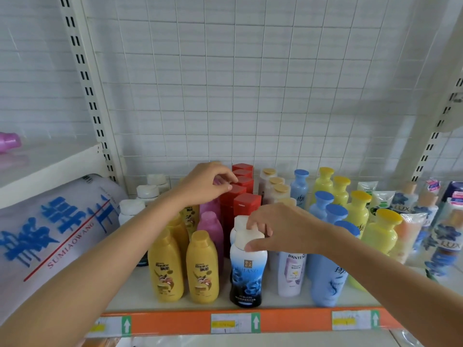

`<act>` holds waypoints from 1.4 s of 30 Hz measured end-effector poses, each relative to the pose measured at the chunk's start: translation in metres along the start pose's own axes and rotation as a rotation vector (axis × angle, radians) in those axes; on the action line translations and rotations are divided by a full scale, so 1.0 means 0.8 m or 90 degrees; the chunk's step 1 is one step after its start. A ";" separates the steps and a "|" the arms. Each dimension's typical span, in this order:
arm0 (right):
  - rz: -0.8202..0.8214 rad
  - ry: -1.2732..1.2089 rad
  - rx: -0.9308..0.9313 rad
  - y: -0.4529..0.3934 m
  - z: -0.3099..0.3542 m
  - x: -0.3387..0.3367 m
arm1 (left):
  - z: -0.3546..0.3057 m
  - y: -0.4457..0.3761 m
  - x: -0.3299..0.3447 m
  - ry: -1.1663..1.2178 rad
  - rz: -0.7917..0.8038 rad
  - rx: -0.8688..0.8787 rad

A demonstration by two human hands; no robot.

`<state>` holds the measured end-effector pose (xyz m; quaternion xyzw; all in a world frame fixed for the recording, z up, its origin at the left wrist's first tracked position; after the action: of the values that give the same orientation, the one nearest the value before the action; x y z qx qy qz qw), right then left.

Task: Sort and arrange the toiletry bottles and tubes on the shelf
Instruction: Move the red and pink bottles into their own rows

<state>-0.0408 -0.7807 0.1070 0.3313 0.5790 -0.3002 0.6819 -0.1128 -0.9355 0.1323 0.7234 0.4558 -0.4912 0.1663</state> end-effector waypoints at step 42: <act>-0.125 -0.220 -0.282 -0.040 0.090 -0.022 | -0.012 0.226 -0.130 -0.076 -0.219 -0.307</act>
<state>-0.0259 -0.8572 0.1290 0.0605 0.5347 -0.2832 0.7938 0.0310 -1.0762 0.1891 0.5450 0.6646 -0.4315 0.2741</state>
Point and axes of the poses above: each hand's wrist, its own y-axis away from the middle knuckle, its own x-axis out of the palm, z = x × y, the point moved 4 cm from there along -y, towards the middle knuckle, and after that the axes turned 12 degrees about z, right-handed, at the moved point
